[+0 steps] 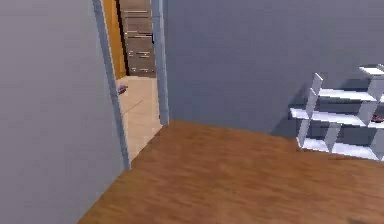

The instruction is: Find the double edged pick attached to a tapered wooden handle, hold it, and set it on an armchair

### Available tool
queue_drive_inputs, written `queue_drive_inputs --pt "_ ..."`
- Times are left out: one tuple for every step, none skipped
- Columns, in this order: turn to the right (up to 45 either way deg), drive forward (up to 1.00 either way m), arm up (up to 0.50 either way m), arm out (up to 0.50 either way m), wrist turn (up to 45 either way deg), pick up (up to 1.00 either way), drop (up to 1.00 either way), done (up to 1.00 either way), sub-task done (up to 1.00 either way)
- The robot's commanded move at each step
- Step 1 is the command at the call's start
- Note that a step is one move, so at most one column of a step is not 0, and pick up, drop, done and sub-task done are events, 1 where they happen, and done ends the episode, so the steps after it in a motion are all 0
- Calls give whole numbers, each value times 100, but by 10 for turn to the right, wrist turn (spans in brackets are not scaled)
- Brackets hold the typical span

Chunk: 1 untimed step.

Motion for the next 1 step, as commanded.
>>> queue_drive_inputs --pt "0 100 0 0 0 0 0 0 0"
